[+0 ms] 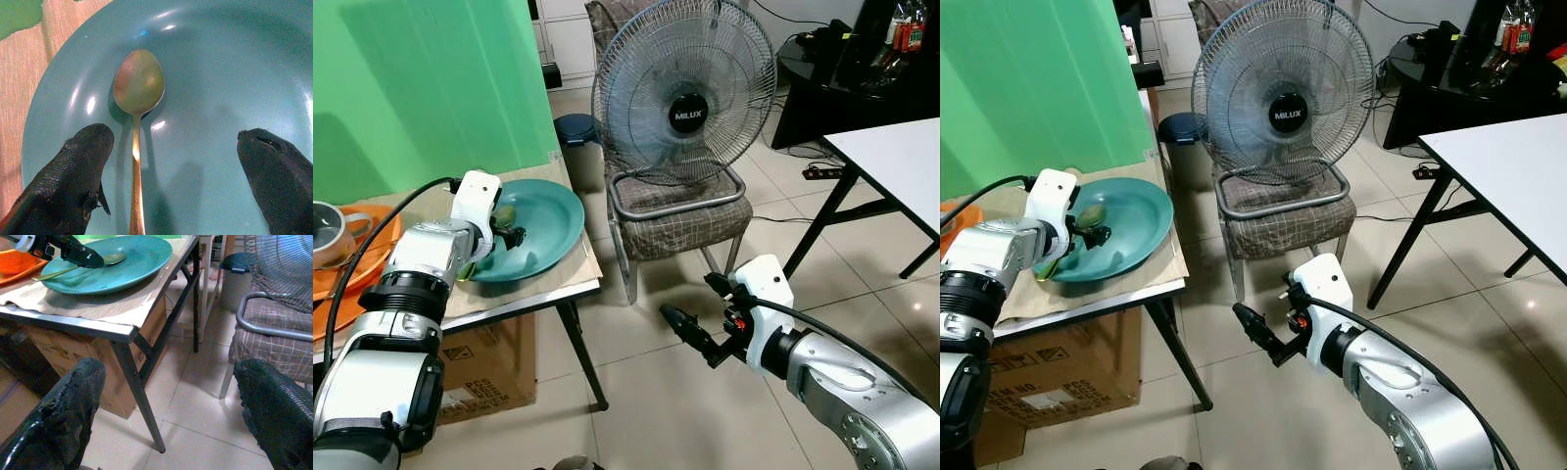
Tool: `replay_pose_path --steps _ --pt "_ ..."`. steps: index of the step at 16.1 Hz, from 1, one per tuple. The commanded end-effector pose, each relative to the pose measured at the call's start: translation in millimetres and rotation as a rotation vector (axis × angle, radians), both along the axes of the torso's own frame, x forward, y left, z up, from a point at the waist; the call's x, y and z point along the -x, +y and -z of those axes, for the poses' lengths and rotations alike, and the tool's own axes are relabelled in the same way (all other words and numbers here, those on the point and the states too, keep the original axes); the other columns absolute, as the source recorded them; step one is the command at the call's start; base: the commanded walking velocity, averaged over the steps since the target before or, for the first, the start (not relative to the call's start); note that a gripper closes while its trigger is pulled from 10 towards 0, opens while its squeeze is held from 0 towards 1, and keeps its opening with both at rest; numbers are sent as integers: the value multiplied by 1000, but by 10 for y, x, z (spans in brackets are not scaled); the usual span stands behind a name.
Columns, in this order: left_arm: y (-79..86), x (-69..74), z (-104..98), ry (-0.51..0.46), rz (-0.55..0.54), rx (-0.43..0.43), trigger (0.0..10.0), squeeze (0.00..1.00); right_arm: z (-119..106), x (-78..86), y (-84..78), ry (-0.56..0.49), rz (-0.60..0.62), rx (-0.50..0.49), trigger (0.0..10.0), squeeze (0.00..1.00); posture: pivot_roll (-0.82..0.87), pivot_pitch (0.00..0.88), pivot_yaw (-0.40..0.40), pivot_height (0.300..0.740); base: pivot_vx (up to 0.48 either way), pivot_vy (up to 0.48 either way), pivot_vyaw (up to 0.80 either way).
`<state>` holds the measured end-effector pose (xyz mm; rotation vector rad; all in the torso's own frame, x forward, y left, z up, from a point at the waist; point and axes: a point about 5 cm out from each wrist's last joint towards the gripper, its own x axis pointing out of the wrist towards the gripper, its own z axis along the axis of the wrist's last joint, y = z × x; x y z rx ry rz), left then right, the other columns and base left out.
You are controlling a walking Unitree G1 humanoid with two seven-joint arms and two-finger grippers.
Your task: Setting the table
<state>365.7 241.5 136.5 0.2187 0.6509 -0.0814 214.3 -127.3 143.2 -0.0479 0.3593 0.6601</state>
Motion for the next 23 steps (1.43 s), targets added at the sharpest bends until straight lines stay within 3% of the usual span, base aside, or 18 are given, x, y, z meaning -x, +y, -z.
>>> replay_pose_path --steps 1,5,7,8,15,18,23 --pt "40 -30 -88 -8 -6 -21 10000 0 -47 30 32 -12 -25 -3 10000 0 -17 0 103 740 0 0 0" --pt "49 -31 -92 -2 -2 -22 10000 0 -43 30 49 -10 -28 -5 10000 0 -14 0 109 740 0 0 0" --pt "50 -28 -85 5 1 -24 5804 0 -36 41 54 -4 -31 -4 10000 0 -14 0 114 740 0 0 0" --pt "51 -26 -81 8 1 -24 4275 0 -35 50 58 -2 -34 -5 10000 0 -14 0 114 740 0 0 0" --pt "47 -31 -89 12 5 -26 549 0 -22 63 66 7 -44 -1 10000 0 -11 0 119 740 0 0 0" --pt "40 -35 -90 13 6 -24 0 0 -22 59 65 7 -45 0 10000 0 -11 0 119 740 0 0 0" --pt "26 -37 -89 11 8 -18 0 0 -22 57 60 6 -45 2 10000 0 -12 0 119 740 0 0 0"
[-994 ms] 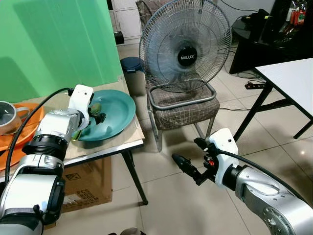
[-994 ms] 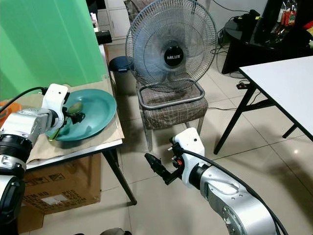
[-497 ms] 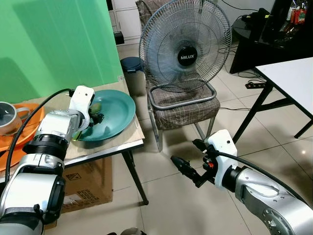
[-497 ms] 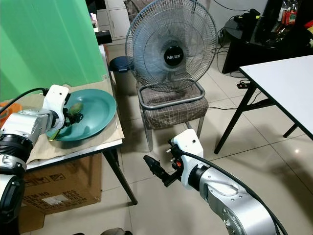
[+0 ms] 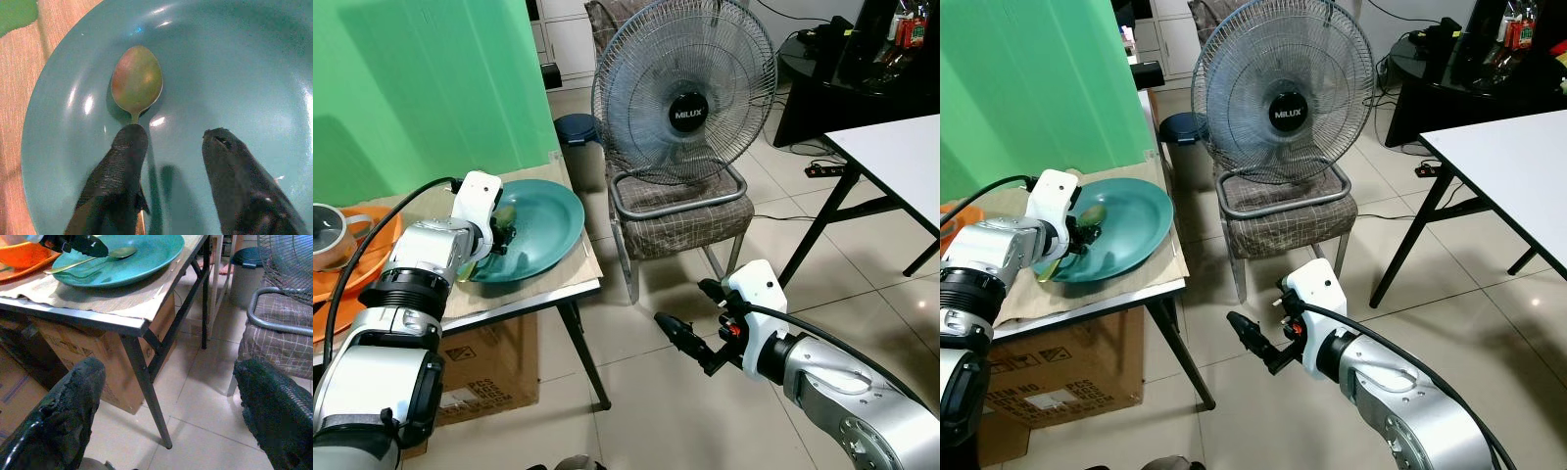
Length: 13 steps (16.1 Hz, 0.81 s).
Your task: Setting the table
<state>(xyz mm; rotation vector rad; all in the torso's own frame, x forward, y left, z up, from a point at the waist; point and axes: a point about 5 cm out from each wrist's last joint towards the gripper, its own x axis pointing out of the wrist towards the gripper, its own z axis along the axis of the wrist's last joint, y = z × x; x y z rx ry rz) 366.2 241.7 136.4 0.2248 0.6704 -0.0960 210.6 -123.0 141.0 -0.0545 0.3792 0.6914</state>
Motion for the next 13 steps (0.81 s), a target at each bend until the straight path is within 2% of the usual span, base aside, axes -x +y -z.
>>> replay_pose_path --steps 1,13 --pt "23 -32 -91 -10 -4 -15 0 0 -44 20 19 -12 -12 -5 10000 0 -12 0 119 740 0 0 0" --pt "31 -36 -106 -13 -3 -10 0 0 -44 14 27 -14 -12 -6 10000 0 -10 0 121 740 0 0 0"
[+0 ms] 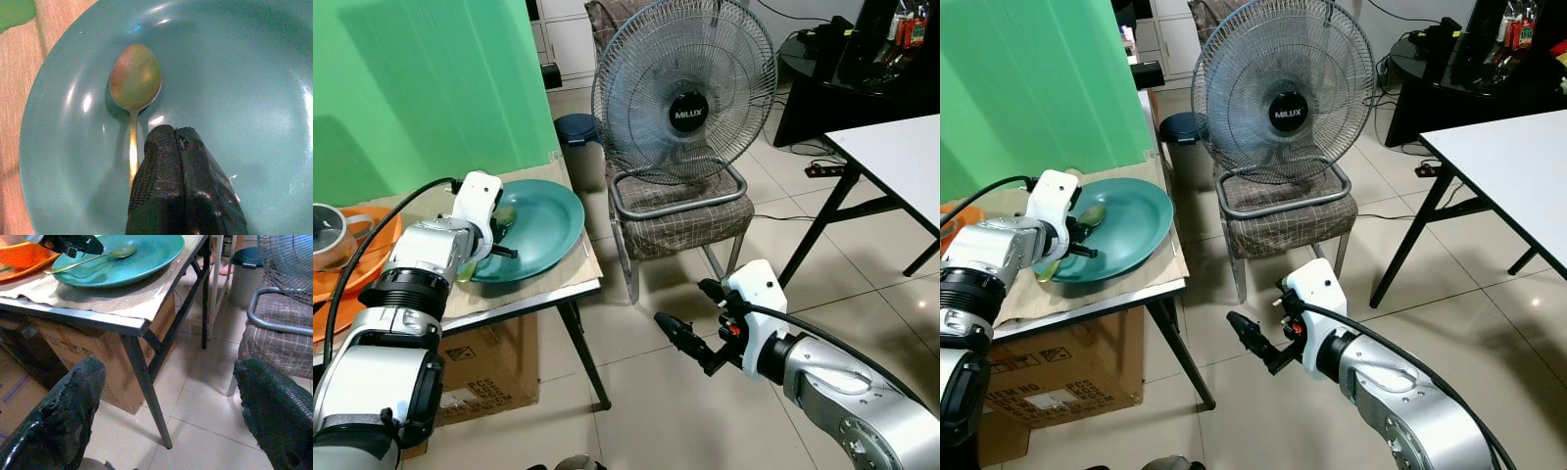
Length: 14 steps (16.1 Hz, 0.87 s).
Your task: Setting the table
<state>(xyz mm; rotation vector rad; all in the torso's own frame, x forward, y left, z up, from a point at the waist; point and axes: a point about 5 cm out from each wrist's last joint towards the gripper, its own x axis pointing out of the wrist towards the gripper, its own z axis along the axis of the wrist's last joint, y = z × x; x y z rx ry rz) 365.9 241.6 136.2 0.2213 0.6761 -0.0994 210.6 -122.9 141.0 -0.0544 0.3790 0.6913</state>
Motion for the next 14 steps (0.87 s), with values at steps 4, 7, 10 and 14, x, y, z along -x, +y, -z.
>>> replay_pose_path --steps 4,7,10,14 --pt "21 -43 -113 -22 -2 -12 0 0 -45 16 21 -15 -9 -6 10000 0 -11 0 123 740 0 0 0" --pt "13 -48 -119 -26 -3 -10 0 0 -45 13 18 -15 -8 -6 10000 0 -10 0 123 740 0 0 0" --pt "4 -54 -128 -33 -2 -6 0 0 -43 10 16 -16 -7 -6 10000 0 -10 0 123 740 0 0 0" --pt "-25 -85 -190 -70 0 9 0 0 -48 4 14 -18 -6 -5 10000 0 -8 0 120 740 0 0 0"
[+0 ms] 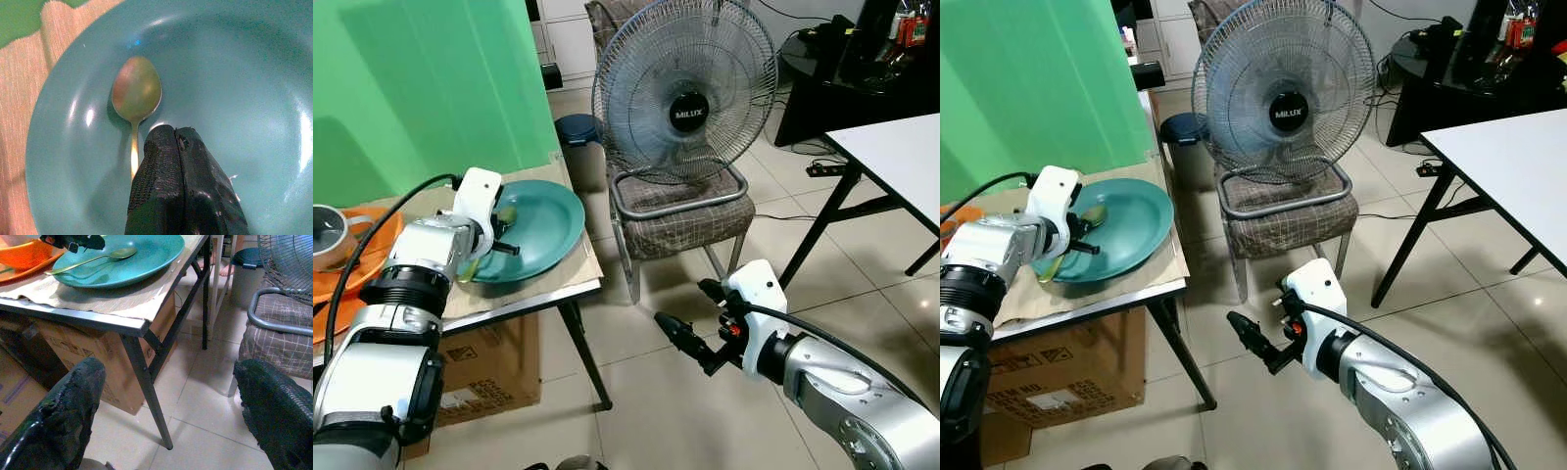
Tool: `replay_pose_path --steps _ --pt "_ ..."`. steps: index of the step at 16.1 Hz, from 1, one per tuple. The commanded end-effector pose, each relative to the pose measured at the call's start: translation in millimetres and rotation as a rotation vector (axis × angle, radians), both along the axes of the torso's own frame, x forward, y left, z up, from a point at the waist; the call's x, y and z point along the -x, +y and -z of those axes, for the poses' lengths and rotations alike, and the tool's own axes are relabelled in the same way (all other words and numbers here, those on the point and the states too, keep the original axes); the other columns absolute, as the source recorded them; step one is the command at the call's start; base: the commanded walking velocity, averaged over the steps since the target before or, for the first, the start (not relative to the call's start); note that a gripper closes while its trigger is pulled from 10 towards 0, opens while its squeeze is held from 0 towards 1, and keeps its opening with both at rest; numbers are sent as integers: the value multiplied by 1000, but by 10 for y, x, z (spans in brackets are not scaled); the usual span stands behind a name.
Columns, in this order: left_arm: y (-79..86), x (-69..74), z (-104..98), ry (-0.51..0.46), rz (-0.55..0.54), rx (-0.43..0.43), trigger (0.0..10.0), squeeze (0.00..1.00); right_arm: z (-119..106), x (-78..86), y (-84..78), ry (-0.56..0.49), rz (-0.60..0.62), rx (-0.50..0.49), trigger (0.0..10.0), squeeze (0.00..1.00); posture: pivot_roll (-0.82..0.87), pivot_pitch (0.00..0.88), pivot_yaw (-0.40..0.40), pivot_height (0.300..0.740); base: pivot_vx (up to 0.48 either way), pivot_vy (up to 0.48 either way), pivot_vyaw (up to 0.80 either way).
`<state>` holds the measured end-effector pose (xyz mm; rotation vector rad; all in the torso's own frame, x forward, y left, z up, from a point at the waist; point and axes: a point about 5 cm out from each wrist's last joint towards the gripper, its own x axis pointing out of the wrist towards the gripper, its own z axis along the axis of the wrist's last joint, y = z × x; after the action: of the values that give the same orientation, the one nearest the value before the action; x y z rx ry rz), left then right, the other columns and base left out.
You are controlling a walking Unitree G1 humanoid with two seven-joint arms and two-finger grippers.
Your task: Setting the table
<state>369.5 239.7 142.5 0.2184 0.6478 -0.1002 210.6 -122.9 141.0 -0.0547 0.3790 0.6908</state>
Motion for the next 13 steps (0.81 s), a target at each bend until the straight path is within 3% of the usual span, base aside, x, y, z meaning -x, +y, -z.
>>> replay_pose_path --steps 1,7,13 --pt "-13 -60 -153 -55 -4 7 0 0 -50 1 14 -20 -6 -5 10000 0 -8 0 120 740 0 0 0" --pt "-1 4 -99 -60 -5 -38 0 0 -25 29 37 -40 57 -28 10000 0 -38 0 195 740 0 0 0" --pt "-171 -47 -175 -172 18 -79 0 0 44 46 9 -24 71 -31 10000 0 -59 0 159 740 0 0 0"
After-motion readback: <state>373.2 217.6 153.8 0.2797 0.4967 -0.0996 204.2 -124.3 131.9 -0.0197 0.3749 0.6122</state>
